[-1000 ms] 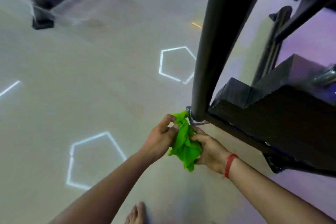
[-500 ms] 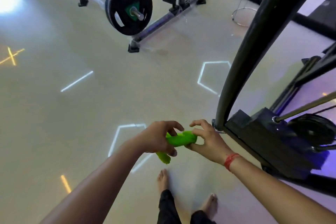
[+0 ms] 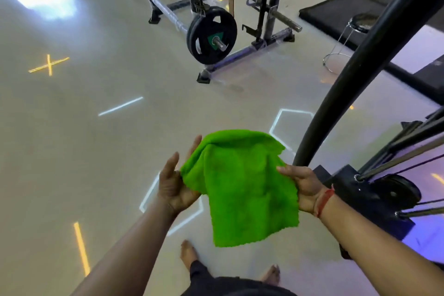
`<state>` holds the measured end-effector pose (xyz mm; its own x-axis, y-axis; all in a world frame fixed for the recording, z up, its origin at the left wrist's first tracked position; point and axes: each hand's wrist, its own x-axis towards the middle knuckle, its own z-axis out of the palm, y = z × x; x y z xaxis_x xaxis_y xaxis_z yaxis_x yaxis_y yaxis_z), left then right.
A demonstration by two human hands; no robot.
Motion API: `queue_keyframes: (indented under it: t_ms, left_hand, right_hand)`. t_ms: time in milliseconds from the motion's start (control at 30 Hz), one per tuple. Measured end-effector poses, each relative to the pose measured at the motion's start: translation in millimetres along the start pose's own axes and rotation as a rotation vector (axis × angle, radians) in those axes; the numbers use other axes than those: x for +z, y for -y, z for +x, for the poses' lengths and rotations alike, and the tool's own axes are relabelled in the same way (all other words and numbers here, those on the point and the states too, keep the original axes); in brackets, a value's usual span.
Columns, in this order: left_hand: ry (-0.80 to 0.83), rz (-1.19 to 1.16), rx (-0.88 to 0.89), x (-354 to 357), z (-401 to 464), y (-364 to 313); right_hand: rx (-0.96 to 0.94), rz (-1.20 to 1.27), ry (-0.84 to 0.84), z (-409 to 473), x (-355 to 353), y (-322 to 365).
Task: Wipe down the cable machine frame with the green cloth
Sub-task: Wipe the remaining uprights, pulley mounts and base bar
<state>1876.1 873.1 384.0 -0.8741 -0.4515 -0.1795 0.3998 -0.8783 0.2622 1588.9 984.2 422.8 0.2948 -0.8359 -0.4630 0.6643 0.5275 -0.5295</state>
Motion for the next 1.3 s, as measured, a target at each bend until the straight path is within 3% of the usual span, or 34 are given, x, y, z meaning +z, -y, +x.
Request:
queue_keyframes:
  t_ms: [67, 167, 267, 333, 500, 633, 733, 800, 867, 933, 1033, 1133, 1200, 1267, 1300]
  left_hand:
    - [-0.124, -0.09, 0.063, -16, -12, 6]
    - [-0.347, -0.029, -0.021, -27, -25, -8]
    - [-0.602, 0.308, -0.105, -41, -31, -42]
    - [-0.686, 0.533, -0.099, -50, -31, -70]
    - [-0.629, 1.008, -0.127, -60, -16, -146]
    - [-0.646, 1.833, -0.276, -51, 20, -196]
    - [-0.591, 2.192, -0.297, -32, 65, -230]
    - [-0.436, 2.387, -0.265, -16, 95, -251]
    - [-0.176, 2.462, -0.267, 5, 126, -268]
    - [0.038, 2.408, -0.302, 33, 165, -281]
    - [0.141, 2.105, -0.395, 64, 229, -305]
    - [-0.09, 1.204, -0.394, 40, 273, -333]
    - [-0.281, 0.544, -0.284, -1, 287, -334]
    - [-0.436, 0.189, -0.221, -44, 289, -309]
    - [-0.498, 0.118, -0.272, -60, 288, -292]
  right_hand:
    - [-0.021, -0.01, -0.04, 17, 7, -11]
    - [-0.086, -0.083, -0.249, 50, 16, -21]
    - [-0.138, -0.277, -0.487, 88, 12, -32]
    - [-0.183, -0.428, -0.605, 107, 12, -34]
    - [-0.241, -0.757, -0.743, 139, 14, -22]
    - [-0.182, -0.841, -0.791, 156, 13, 1]
    - [-0.108, -1.005, -0.834, 175, 8, 35]
    - [0.104, -1.303, -0.805, 187, 7, 66]
    - [0.309, -1.638, -0.695, 202, 15, 93]
    - [0.207, -1.677, -0.479, 226, 23, 114]
    - [-0.029, -1.213, -0.223, 266, 40, 130]
    - [-0.201, -0.806, -0.247, 288, 47, 148]
    - [-0.232, -0.468, -0.271, 295, 49, 165]
    - [-0.208, -0.182, -0.258, 305, 47, 180]
    - [-0.195, -0.092, -0.271, 310, 44, 187]
